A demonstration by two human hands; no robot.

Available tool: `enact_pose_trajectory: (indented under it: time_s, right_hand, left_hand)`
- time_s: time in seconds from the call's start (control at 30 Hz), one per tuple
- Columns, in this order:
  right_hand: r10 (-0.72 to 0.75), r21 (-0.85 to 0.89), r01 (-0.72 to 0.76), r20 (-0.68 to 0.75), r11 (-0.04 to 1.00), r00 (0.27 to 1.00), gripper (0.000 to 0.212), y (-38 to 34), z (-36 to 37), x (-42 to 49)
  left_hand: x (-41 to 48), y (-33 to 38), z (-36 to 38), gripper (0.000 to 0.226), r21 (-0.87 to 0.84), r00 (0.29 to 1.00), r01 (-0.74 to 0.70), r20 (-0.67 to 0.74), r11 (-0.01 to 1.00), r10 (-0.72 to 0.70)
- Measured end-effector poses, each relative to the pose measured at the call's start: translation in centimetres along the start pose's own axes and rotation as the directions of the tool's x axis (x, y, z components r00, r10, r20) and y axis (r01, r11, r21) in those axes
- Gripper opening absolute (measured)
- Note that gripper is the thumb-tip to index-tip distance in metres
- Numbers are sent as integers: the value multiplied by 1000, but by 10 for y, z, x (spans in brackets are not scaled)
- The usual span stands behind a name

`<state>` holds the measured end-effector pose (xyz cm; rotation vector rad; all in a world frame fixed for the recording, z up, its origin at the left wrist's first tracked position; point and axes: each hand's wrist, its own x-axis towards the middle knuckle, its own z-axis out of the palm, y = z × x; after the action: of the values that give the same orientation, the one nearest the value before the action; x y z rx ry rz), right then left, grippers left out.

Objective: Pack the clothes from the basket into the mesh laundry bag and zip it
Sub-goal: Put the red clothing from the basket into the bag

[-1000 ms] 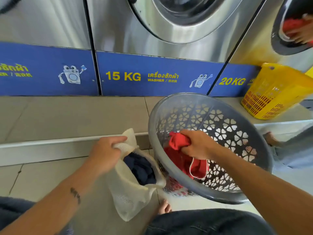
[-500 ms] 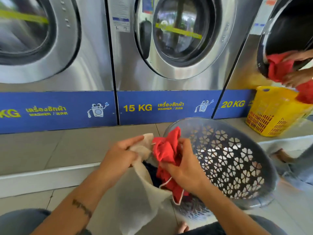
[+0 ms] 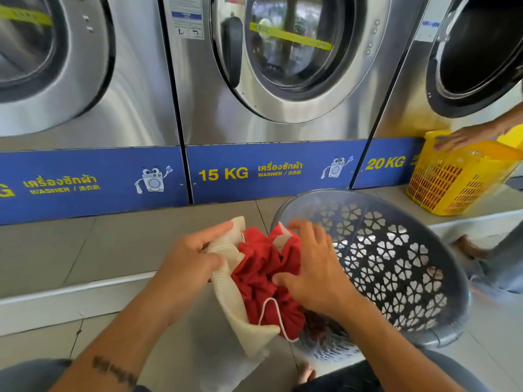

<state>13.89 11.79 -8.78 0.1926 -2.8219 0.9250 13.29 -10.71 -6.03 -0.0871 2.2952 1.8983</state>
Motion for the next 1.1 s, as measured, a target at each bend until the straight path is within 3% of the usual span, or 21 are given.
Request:
enact_pose_trajectory:
  time_s: [0.07,0.1,0.2,0.33,0.43,0.57,0.73,0.93,1.1]
  right_hand:
    - [179,95,-198,178,976,968,115,17,7,10]
    - [209,188,-263,264,946,942,115,25,12,14]
    - [228,321,-313,277,894,934,82,43,24,18]
    - [168,196,-199,161,960,973,70,37,20,17]
    - [41,-96,-34,72,995,997,54,20,15,7]
    - [-154,-464,169,72,869,986,53,-11,16,-8]
    - [-222,-543,262,139,797,965,50,-55,11,-21]
    - [-244,-525,341,246,780,938,48,-111,31,-35]
    - [-221,-446,410,417,796,882,49,-127,98,-45]
  left_hand:
    - [1,0,3,67,9,1000,1,-14,1000,-1]
    - [2,0,5,67,13,1000,3,-18,1000,-3]
    - [4,-4,9,68,7,999,17,-32,1000,-17]
    - [4,-14,14,70,7,998,43,-36,999,-43]
    - [0,-23,16,71,4,998,55,-37,998,-55]
    - [-10,-31,10,69,-27,996,68,-48,997,-69]
    - [-21,-36,-3,66,-81,996,68,-58,994,-73]
    - [-40,-44,-25,64,-202,988,106,-86,974,-126]
    - [-57,-102,-55,63,-111,944,254,-188,961,-272]
